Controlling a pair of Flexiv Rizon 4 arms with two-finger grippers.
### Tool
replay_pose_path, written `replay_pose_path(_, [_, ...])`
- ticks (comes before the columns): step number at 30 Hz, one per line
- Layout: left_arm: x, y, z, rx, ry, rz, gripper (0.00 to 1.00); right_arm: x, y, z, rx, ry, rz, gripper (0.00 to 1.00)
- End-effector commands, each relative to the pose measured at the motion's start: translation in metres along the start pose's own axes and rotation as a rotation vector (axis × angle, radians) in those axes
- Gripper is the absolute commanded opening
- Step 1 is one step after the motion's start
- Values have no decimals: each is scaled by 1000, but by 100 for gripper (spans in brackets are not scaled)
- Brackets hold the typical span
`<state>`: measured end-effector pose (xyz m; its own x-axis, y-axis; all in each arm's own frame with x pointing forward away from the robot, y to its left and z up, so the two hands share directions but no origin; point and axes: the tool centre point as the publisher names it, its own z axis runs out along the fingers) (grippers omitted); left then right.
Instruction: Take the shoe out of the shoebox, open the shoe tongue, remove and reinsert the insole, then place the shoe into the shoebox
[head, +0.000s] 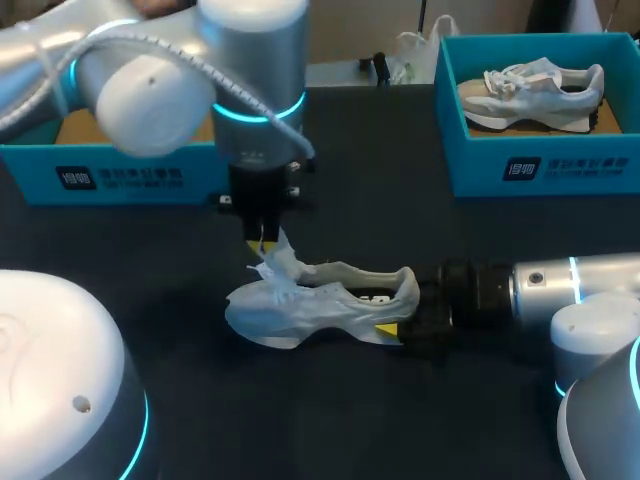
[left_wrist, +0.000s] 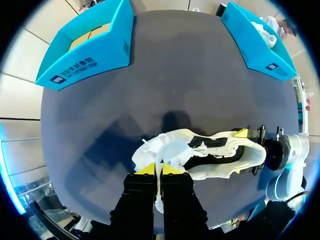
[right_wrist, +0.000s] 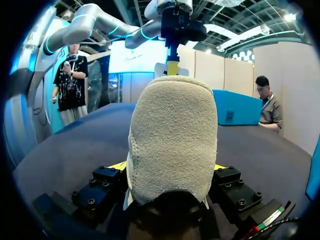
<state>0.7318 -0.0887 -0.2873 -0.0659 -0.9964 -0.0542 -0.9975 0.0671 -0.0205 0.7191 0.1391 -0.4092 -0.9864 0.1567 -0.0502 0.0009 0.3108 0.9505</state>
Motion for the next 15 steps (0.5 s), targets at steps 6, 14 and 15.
replay_pose_path(6, [-16, 7, 19, 28, 234, -19, 0, 1, 1, -1, 5, 0, 1, 0])
replay_pose_path(14, [-24, 1, 38, 34, 210, 9, 0, 1, 1, -1, 5, 0, 1, 0])
replay_pose_path(15, [-25, 1, 41, 31, 205, 11, 0, 1, 1, -1, 5, 0, 1, 0])
